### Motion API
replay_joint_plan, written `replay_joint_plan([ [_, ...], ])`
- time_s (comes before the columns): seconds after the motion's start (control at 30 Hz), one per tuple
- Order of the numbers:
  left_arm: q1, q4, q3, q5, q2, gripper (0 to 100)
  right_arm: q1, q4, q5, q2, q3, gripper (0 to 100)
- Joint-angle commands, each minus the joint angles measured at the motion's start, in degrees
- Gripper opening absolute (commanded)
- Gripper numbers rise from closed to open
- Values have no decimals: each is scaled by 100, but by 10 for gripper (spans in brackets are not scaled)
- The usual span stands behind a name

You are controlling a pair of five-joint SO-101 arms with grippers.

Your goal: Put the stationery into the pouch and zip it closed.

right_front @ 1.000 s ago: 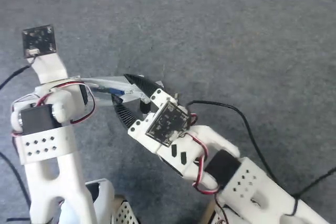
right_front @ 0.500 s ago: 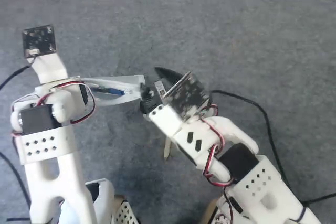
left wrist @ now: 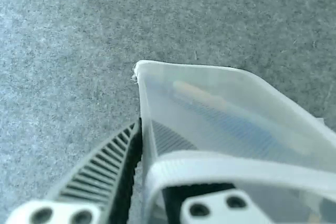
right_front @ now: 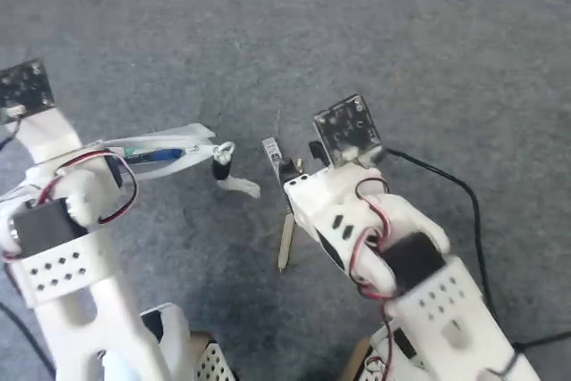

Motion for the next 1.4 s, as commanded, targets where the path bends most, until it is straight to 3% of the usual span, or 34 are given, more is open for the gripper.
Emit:
replay_joint_plan([
  [0.0,-18,-237,-145,70,-299,12,136,40,-237,831,-343,140],
  [0.33,-18,-237,-136,62,-299,12,145,-365,-624,2484,-484,140],
  [0.8,-18,-237,-136,62,-299,12,136,-1499,-598,3811,-510,140],
  [1.37,-18,-211,-127,62,-308,12,163,-1165,-615,5736,-1723,140],
])
